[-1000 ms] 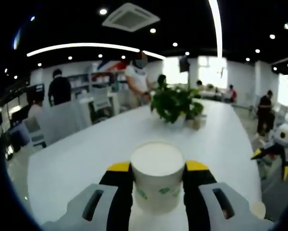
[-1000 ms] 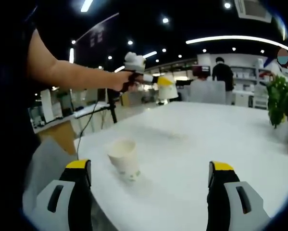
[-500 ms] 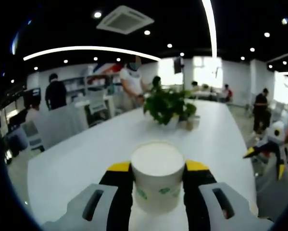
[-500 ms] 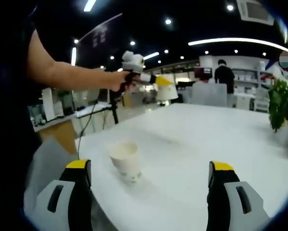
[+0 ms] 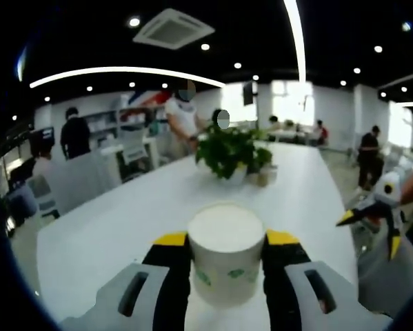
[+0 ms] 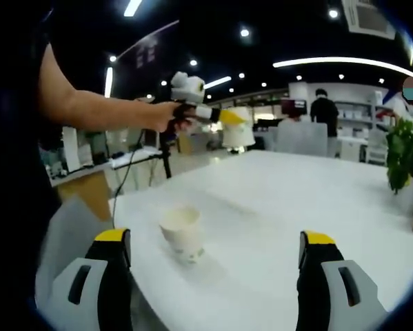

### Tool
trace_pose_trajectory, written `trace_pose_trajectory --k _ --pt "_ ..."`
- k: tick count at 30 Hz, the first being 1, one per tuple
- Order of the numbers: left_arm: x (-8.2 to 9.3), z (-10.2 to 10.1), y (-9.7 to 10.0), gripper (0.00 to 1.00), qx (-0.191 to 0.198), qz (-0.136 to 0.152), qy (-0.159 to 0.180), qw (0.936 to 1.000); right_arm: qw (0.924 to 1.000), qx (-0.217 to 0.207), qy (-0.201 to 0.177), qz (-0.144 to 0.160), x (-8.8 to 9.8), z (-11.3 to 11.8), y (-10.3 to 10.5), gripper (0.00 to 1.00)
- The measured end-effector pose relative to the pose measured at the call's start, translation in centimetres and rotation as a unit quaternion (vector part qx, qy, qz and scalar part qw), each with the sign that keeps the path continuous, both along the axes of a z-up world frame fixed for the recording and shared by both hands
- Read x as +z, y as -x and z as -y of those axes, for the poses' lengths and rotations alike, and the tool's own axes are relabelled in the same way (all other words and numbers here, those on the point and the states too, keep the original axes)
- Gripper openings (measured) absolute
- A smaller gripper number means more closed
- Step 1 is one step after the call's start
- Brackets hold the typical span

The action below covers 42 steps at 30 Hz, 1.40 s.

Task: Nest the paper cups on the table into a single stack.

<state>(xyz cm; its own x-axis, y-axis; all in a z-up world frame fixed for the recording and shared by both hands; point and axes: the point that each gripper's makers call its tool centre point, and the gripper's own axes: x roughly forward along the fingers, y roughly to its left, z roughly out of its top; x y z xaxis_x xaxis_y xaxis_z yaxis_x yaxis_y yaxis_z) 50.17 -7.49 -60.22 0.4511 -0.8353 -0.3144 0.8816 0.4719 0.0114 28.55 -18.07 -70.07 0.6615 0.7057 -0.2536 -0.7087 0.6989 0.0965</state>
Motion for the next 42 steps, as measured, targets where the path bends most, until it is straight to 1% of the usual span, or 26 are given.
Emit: trace_pose_trajectory --k 3,7,10,12,17,21,27,35,38,40,42 --pt "0.1 0.1 0.7 0.39 -0.004 0.0 -0.001 1.0 1.0 -0.002 0.0 0.001 0.0 0.1 0.0 1.0" --pt "0.4 0.3 1.8 0.39 -0.008 0.0 0.007 0.9999 1.0 -0.002 -0.002 0.004 0.2 0.1 0.0 1.0" --pt "0.4 0.8 3.1 0.39 -0.035 0.008 0.002 0.9993 1.0 -0.002 -0.003 0.007 0.4 0.1 0.0 1.0" --pt "0.1 0.8 3.6 0.39 -0.035 0.002 0.0 0.9994 1.0 -0.002 -0.004 0.008 0.4 0.0 0.0 1.0" --pt "-0.3 1.4 5.4 0.39 -0.055 0.007 -0.012 0.9984 1.0 0.0 -0.005 0.008 0.3 -0.3 0.2 0.99" --pt "-0.2 1.6 6.5 0.39 -0.06 0.003 -0.005 0.9982 0.9999 0.0 -0.003 0.011 0.2 -0.4 0.3 1.0" --pt "-0.1 2.0 7.8 0.39 -0.068 0.003 -0.007 0.9977 0.9999 0.0 -0.005 0.01 0.3 -0.5 0.3 0.99" --pt "0.3 2.4 9.9 0.39 -0.076 0.008 -0.005 0.9971 0.9999 -0.002 -0.006 0.014 0.5 -0.4 0.2 0.99" --pt "0.2 2.5 10.5 0.39 -0.076 0.004 -0.003 0.9971 0.9999 -0.003 -0.007 0.015 0.6 -0.3 0.1 0.99" --pt "0.3 2.6 11.0 0.39 -0.073 -0.01 0.008 0.9973 0.9999 -0.003 -0.007 0.015 0.8 -0.4 0.1 0.99" --pt "0.2 2.7 11.6 0.39 -0.073 -0.003 0.003 0.9973 0.9998 -0.004 -0.007 0.016 0.8 -0.3 -0.1 0.99"
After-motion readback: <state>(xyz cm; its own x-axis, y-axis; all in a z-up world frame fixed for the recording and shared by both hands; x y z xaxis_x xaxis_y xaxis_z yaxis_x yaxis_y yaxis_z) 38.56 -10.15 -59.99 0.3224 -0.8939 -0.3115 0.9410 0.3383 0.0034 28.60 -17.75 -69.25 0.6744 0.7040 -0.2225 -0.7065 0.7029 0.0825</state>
